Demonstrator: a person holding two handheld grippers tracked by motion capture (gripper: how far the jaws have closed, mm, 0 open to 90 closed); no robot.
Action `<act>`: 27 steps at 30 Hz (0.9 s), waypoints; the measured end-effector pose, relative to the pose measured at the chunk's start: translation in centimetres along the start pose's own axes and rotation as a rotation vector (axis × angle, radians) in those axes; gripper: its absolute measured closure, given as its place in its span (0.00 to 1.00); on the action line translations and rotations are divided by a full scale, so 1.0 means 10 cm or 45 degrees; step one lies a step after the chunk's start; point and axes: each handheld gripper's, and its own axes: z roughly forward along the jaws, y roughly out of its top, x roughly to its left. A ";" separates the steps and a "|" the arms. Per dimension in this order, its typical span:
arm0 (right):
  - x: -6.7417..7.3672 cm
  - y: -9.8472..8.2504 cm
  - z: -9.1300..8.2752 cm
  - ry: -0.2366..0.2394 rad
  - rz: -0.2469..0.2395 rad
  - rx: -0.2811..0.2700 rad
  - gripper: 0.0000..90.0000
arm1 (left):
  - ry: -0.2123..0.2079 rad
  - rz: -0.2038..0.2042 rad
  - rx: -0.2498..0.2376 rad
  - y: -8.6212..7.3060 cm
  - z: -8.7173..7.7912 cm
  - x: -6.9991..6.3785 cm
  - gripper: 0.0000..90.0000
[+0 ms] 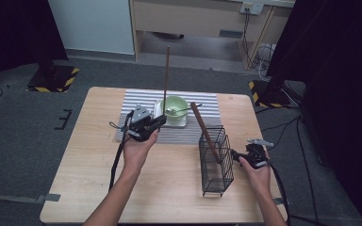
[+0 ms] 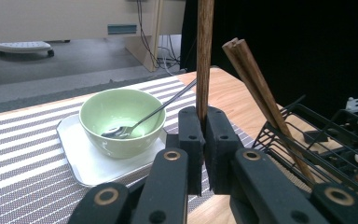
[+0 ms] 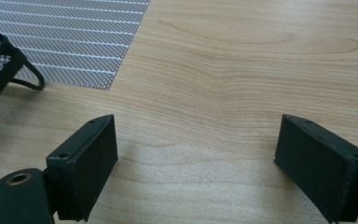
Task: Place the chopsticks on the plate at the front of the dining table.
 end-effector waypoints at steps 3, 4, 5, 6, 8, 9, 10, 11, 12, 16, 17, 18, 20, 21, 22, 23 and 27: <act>0.01 -0.01 0.00 -0.014 -0.039 0.017 0.12 | 0.030 -0.027 -0.001 -0.03 0.08 0.03 0.95; 0.01 -0.01 0.00 -0.013 -0.040 0.017 0.12 | 0.040 -0.032 0.001 -0.03 0.10 0.03 0.95; 0.01 -0.01 0.00 -0.013 -0.039 0.017 0.12 | 0.051 -0.034 0.003 -0.03 0.11 0.04 0.95; 0.01 -0.01 0.00 -0.013 -0.040 0.018 0.12 | 0.066 -0.032 0.005 -0.04 0.13 0.05 0.95; 0.01 -0.01 0.01 -0.005 -0.044 0.022 0.10 | 0.084 -0.042 0.004 -0.04 0.16 0.06 0.95; 0.01 -0.01 0.01 -0.005 -0.044 0.022 0.10 | 0.084 -0.042 0.004 -0.04 0.16 0.06 0.95; 0.01 -0.01 0.01 -0.004 -0.046 0.023 0.10 | 0.114 -0.041 0.010 -0.06 0.20 0.07 0.95; 0.01 -0.01 0.01 -0.004 -0.046 0.023 0.10 | 0.114 -0.041 0.010 -0.06 0.20 0.07 0.95; 0.01 -0.01 0.01 -0.005 -0.047 0.026 0.08 | 0.121 -0.045 0.013 -0.07 0.21 0.07 0.95; 0.02 -0.01 0.01 -0.006 -0.046 0.031 0.06 | 0.168 -0.060 0.029 -0.12 0.32 0.07 0.95; 0.02 -0.01 0.01 -0.008 -0.044 0.032 0.06 | 0.168 -0.060 0.029 -0.12 0.32 0.07 0.95; 0.02 -0.01 0.01 -0.009 -0.044 0.032 0.06 | 0.182 -0.057 0.039 -0.14 0.36 0.06 0.95; 0.02 -0.01 0.01 -0.013 -0.037 0.034 0.06 | 0.198 -0.062 0.042 -0.15 0.39 0.07 0.95; 0.02 -0.01 0.01 -0.011 -0.037 0.035 0.06 | 0.205 -0.064 0.046 -0.15 0.40 0.07 0.95; 0.02 -0.01 0.01 -0.011 -0.038 0.035 0.05 | 0.205 -0.064 0.046 -0.15 0.40 0.07 0.95; 0.02 -0.01 0.01 -0.012 -0.037 0.036 0.05 | 0.224 -0.075 0.040 -0.17 0.43 0.08 0.95; 0.01 -0.01 0.01 -0.018 -0.034 0.035 0.05 | 0.249 -0.078 0.038 -0.19 0.46 0.09 0.95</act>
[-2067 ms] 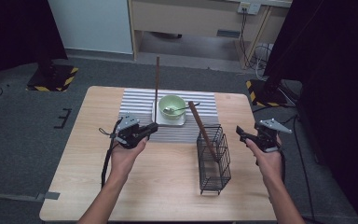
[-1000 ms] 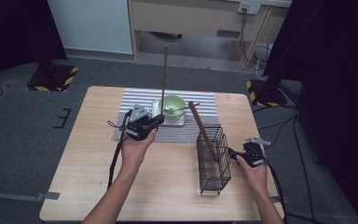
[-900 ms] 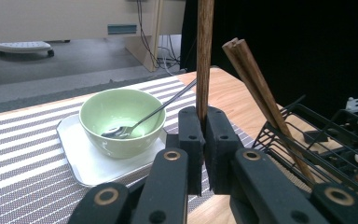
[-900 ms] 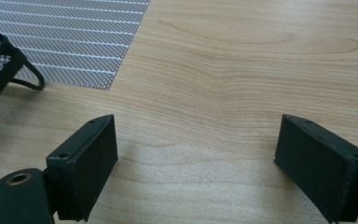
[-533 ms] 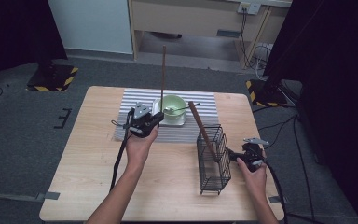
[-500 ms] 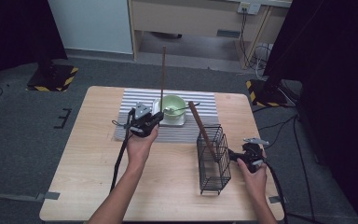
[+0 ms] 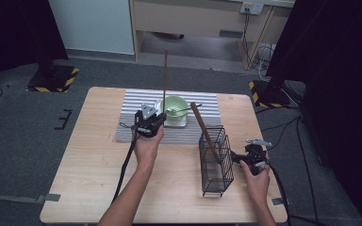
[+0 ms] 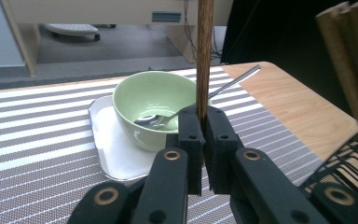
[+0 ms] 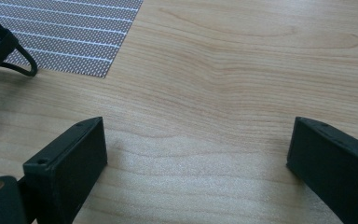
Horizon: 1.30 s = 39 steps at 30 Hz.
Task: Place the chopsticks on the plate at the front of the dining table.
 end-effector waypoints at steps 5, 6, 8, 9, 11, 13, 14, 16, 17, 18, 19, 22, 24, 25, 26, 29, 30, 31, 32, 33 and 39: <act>0.00 0.00 0.00 -0.001 -0.001 0.001 0.05 | 0.039 -0.016 0.000 -0.07 0.03 0.03 0.95; 0.00 0.00 0.00 -0.001 -0.002 0.000 0.05 | 0.052 -0.023 0.005 -0.10 0.05 0.05 0.95; 0.00 0.00 0.00 -0.001 -0.001 0.001 0.05 | 0.055 -0.031 0.013 -0.13 0.08 0.06 0.95; 0.00 0.00 0.00 0.000 -0.001 0.001 0.05 | 0.057 -0.033 0.020 -0.14 0.09 0.06 0.95; 0.00 0.00 0.00 -0.001 -0.002 0.001 0.05 | 0.060 -0.044 0.028 -0.17 0.11 0.06 0.95; 0.00 0.00 0.00 -0.001 -0.002 0.001 0.05 | 0.064 -0.042 0.032 -0.18 0.11 0.07 0.95; 0.00 0.00 0.00 -0.001 -0.002 0.001 0.05 | 0.070 -0.045 0.034 -0.19 0.12 0.06 0.95; 0.00 0.00 0.00 -0.001 -0.002 0.001 0.05 | 0.076 -0.076 0.036 -0.24 0.13 0.08 0.95; 0.00 0.00 0.00 0.000 -0.001 0.002 0.05 | 0.104 -0.072 0.046 -0.28 0.14 0.09 0.95; 0.00 0.00 0.00 -0.001 -0.001 0.002 0.05 | 0.104 -0.072 0.046 -0.28 0.14 0.09 0.95; 0.00 0.00 0.00 -0.001 -0.001 0.002 0.05 | 0.127 -0.046 0.060 -0.31 0.16 0.10 0.95; 0.00 0.00 0.00 -0.001 -0.001 0.002 0.05 | 0.139 -0.058 0.074 -0.38 0.19 0.11 0.95; 0.00 0.00 0.00 -0.001 -0.001 0.002 0.05 | 0.141 -0.059 0.075 -0.39 0.19 0.12 0.95; 0.00 0.00 0.00 -0.001 -0.001 0.002 0.05 | 0.142 -0.060 0.078 -0.40 0.20 0.12 0.95; 0.00 0.00 0.00 -0.002 -0.002 0.002 0.05 | 0.148 -0.057 0.087 -0.41 0.22 0.11 0.95; 0.00 0.00 0.00 -0.002 -0.002 0.002 0.05 | 0.153 -0.054 0.094 -0.43 0.23 0.11 0.95; 0.00 0.00 0.00 -0.002 -0.002 0.002 0.05 | 0.153 -0.054 0.094 -0.43 0.23 0.11 0.95; 0.00 0.00 0.00 -0.002 -0.002 0.002 0.05 | 0.154 -0.053 0.097 -0.43 0.23 0.11 0.95; 0.00 0.00 0.00 -0.004 0.000 0.002 0.05 | 0.155 -0.055 0.100 -0.44 0.24 0.11 0.95; 0.00 0.00 0.00 -0.004 0.000 0.002 0.05 | 0.156 -0.058 0.101 -0.45 0.24 0.11 0.95; 0.01 0.00 0.00 -0.007 0.003 0.001 0.05 | 0.170 -0.070 0.125 -0.53 0.28 0.12 0.95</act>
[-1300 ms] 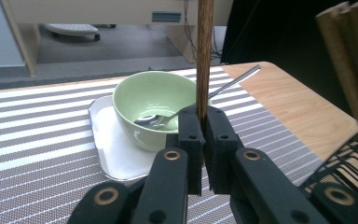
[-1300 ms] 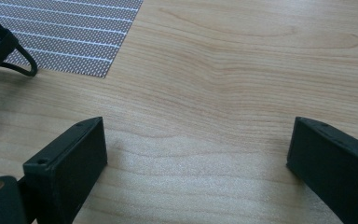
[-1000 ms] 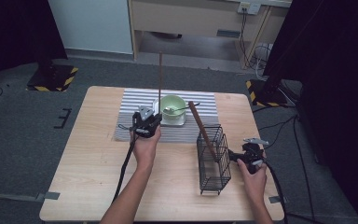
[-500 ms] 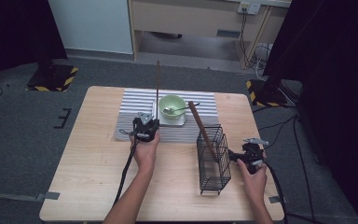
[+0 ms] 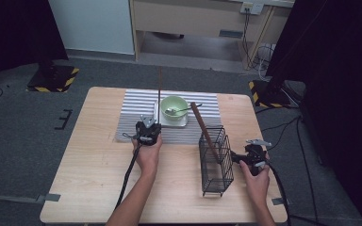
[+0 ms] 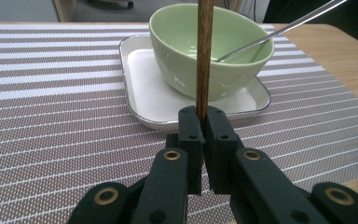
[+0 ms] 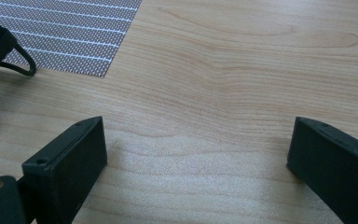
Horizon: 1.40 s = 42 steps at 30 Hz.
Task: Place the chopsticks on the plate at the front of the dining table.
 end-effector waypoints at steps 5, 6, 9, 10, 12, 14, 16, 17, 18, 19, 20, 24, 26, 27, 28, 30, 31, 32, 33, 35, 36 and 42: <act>0.00 0.00 0.00 -0.003 -0.001 0.000 0.05 | 0.007 -0.001 0.014 -0.03 0.00 0.02 0.95; 0.00 0.00 0.00 -0.004 -0.001 0.000 0.05 | 0.008 -0.001 0.016 -0.04 0.00 0.03 0.95; 0.00 0.00 0.00 -0.005 -0.001 -0.001 0.05 | 0.010 -0.003 0.019 -0.05 0.00 0.03 0.95; 0.01 0.00 0.00 -0.006 0.003 0.000 0.05 | 0.012 -0.001 0.021 -0.06 0.00 0.03 0.95; 0.01 0.00 0.00 -0.007 0.003 0.000 0.05 | 0.015 0.003 0.028 -0.07 0.00 0.03 0.95; 0.01 0.00 0.00 -0.007 0.003 0.000 0.05 | 0.018 0.000 0.029 -0.07 0.01 0.04 0.95; 0.01 0.00 0.00 -0.008 0.005 -0.001 0.05 | 0.020 0.002 0.035 -0.08 0.02 0.04 0.95; 0.01 0.00 0.00 -0.008 0.005 -0.001 0.05 | 0.020 0.002 0.035 -0.08 0.02 0.04 0.95; 0.01 0.00 0.00 -0.007 0.003 0.000 0.05 | 0.021 0.002 0.038 -0.08 0.02 0.03 0.95; 0.01 0.00 0.00 -0.007 0.004 0.000 0.05 | 0.021 0.000 0.041 -0.09 0.03 0.03 0.95; 0.01 0.00 0.00 -0.008 0.004 -0.001 0.05 | 0.022 0.000 0.041 -0.09 0.03 0.03 0.95; 0.01 0.00 0.00 -0.008 0.004 -0.001 0.05 | 0.018 -0.018 0.046 -0.10 0.05 0.02 0.95; 0.01 0.00 0.00 -0.008 0.001 -0.002 0.05 | 0.010 -0.031 0.063 -0.11 0.07 0.03 0.95; 0.01 0.00 0.00 -0.007 -0.002 -0.002 0.05 | 0.006 -0.039 0.077 -0.13 0.09 0.04 0.95; 0.01 0.00 0.00 -0.008 -0.001 -0.003 0.05 | 0.007 -0.041 0.079 -0.13 0.09 0.05 0.95; 0.01 0.00 0.00 -0.007 0.002 0.000 0.05 | 0.007 -0.043 0.081 -0.13 0.10 0.05 0.95; 0.01 0.00 0.00 -0.007 0.000 -0.001 0.05 | 0.010 -0.047 0.083 -0.13 0.10 0.06 0.95; 0.01 0.00 0.00 -0.006 -0.001 -0.001 0.05 | 0.013 -0.059 0.085 -0.14 0.11 0.07 0.95; 0.01 0.00 0.00 -0.006 -0.001 -0.001 0.05 | 0.013 -0.059 0.085 -0.14 0.11 0.07 0.95; 0.01 0.00 0.00 -0.007 0.002 0.000 0.05 | 0.018 -0.054 0.090 -0.14 0.12 0.08 0.95; 0.01 0.00 0.00 -0.007 0.000 -0.001 0.05 | 0.020 -0.051 0.088 -0.15 0.12 0.08 0.95; 0.01 0.00 0.00 -0.006 0.002 0.000 0.05 | 0.029 -0.049 0.085 -0.17 0.16 0.05 0.95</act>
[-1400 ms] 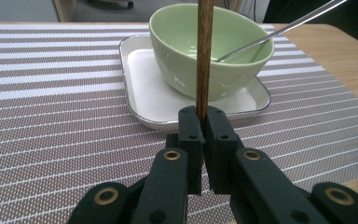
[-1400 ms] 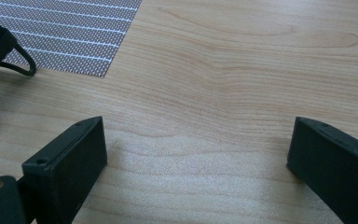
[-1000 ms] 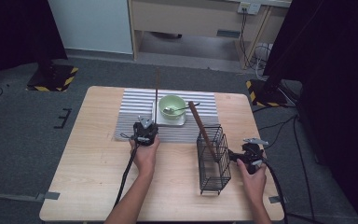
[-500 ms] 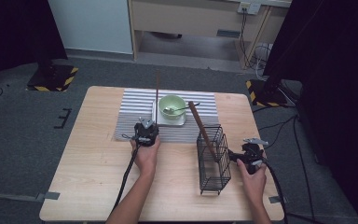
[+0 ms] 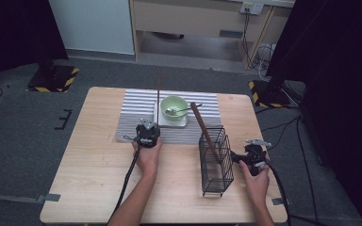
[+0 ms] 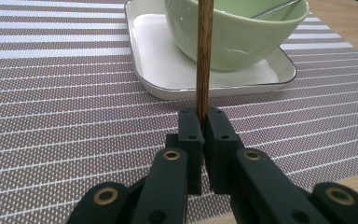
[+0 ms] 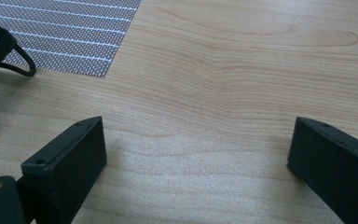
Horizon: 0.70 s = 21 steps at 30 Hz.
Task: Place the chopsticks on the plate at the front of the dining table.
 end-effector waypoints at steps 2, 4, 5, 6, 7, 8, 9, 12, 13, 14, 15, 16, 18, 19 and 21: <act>0.00 0.00 0.00 -0.001 0.000 0.000 0.05 | 0.003 -0.003 0.001 0.00 0.01 0.00 0.95; 0.00 0.00 0.00 -0.001 0.000 0.000 0.05 | 0.011 -0.005 0.011 -0.01 0.03 0.02 0.95; 0.00 0.00 0.00 -0.001 0.000 0.000 0.05 | 0.011 -0.005 0.011 -0.01 0.03 0.02 0.95; 0.00 0.00 0.00 -0.001 -0.001 -0.001 0.05 | 0.013 -0.005 0.012 -0.01 0.03 0.02 0.95; 0.00 0.00 0.00 -0.001 -0.001 -0.001 0.05 | 0.013 -0.005 0.012 -0.01 0.03 0.02 0.95; 0.00 0.00 0.00 -0.001 0.005 -0.002 0.05 | 0.008 -0.005 0.018 -0.02 0.03 0.03 0.95; 0.00 0.00 0.00 -0.001 -0.002 -0.001 0.05 | 0.007 -0.005 0.020 -0.02 0.03 0.03 0.95; 0.00 0.00 0.00 -0.001 0.000 0.000 0.05 | 0.004 -0.003 0.022 -0.02 0.03 0.02 0.95; 0.00 0.00 0.00 -0.001 0.000 0.000 0.05 | 0.004 -0.003 0.022 -0.02 0.03 0.02 0.95; 0.00 0.00 0.00 0.000 0.000 0.000 0.05 | 0.002 -0.004 0.021 -0.02 0.03 0.02 0.95; 0.00 0.00 0.00 0.000 0.000 0.000 0.05 | 0.000 -0.004 0.020 -0.01 0.03 0.03 0.95; 0.00 0.00 0.00 -0.002 0.000 -0.002 0.05 | 0.000 -0.007 0.019 -0.01 0.03 0.02 0.95; 0.00 0.00 0.00 -0.001 0.001 0.000 0.05 | 0.009 -0.004 0.005 0.00 0.01 0.03 0.95; 0.00 0.00 0.00 -0.001 0.001 0.000 0.05 | 0.009 -0.004 0.005 0.00 0.01 0.03 0.95; 0.00 0.00 0.00 -0.001 0.000 0.000 0.05 | 0.006 -0.012 0.009 0.00 0.01 0.04 0.95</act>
